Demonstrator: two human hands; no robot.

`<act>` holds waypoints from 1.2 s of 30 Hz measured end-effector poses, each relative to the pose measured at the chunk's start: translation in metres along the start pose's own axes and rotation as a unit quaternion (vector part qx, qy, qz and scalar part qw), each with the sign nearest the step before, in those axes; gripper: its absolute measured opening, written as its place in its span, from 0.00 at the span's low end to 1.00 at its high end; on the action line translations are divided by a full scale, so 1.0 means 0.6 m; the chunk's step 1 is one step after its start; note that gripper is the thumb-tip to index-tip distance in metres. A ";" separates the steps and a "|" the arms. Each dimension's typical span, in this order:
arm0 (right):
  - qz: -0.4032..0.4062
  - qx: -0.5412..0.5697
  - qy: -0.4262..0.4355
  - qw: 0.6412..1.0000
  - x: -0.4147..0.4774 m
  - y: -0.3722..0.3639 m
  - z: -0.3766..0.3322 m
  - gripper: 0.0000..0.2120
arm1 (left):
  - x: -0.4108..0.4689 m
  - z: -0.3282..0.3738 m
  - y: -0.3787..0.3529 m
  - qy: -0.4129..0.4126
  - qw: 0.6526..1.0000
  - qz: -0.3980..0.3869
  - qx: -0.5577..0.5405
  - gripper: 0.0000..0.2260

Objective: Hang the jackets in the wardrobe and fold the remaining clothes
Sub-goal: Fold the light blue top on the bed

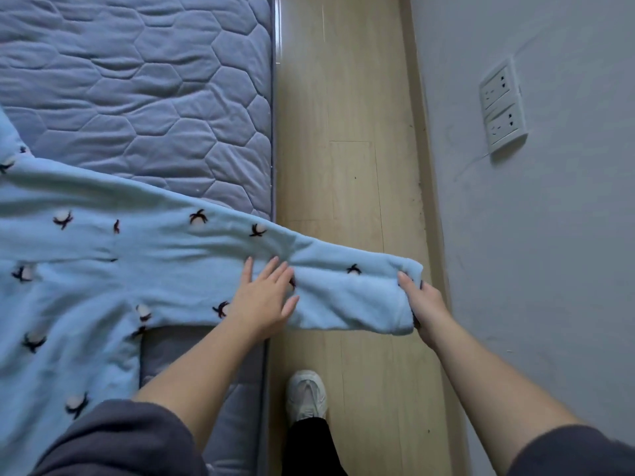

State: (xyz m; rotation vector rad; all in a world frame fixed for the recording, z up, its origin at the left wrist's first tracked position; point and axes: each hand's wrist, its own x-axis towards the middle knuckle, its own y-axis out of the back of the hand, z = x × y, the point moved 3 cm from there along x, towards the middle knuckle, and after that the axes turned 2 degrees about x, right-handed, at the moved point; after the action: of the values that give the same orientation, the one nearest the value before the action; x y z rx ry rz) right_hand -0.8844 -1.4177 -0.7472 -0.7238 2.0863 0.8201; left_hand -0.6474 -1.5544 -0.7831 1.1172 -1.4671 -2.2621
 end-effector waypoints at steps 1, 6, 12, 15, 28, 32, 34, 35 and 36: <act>-0.033 0.046 -0.012 0.998 -0.011 -0.007 -0.003 0.12 | 0.000 0.013 0.012 0.048 0.993 0.019 -0.104 0.22; -0.153 0.136 -0.013 0.979 -0.097 -0.060 -0.044 0.21 | -0.047 0.098 0.086 0.183 0.771 -0.010 -0.609 0.06; -0.351 -0.001 0.016 0.936 -0.216 -0.132 -0.104 0.32 | -0.120 0.083 0.191 0.234 0.576 -0.039 -0.783 0.26; -0.402 -0.052 0.020 0.914 -0.274 -0.168 -0.109 0.29 | -0.170 0.029 0.226 0.268 0.637 0.009 -0.722 0.18; -0.198 0.149 -0.295 0.923 -0.421 -0.452 0.043 0.27 | -0.473 -0.292 0.178 0.449 0.490 0.167 -0.728 0.05; -0.201 0.267 -0.213 0.918 -0.491 -0.596 0.089 0.17 | -0.598 -0.419 0.139 0.469 0.423 0.250 -0.734 0.07; -0.204 0.272 -0.177 0.924 -0.529 -0.660 0.123 0.18 | -0.662 -0.492 0.107 0.498 0.402 0.281 -0.715 0.06; -0.217 0.253 -0.180 0.925 -0.546 -0.689 0.148 0.17 | -0.690 -0.526 0.086 0.517 0.403 0.290 -0.698 0.06; -0.236 0.221 -0.195 0.926 -0.562 -0.715 0.177 0.16 | -0.716 -0.560 0.059 0.538 0.411 0.287 -0.678 0.05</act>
State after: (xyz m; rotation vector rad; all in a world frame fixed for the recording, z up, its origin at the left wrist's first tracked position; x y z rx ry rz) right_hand -0.3480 -1.5364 -0.6599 -0.6999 1.5583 0.1872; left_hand -0.1259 -1.5647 -0.6199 0.7568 0.5749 -0.9001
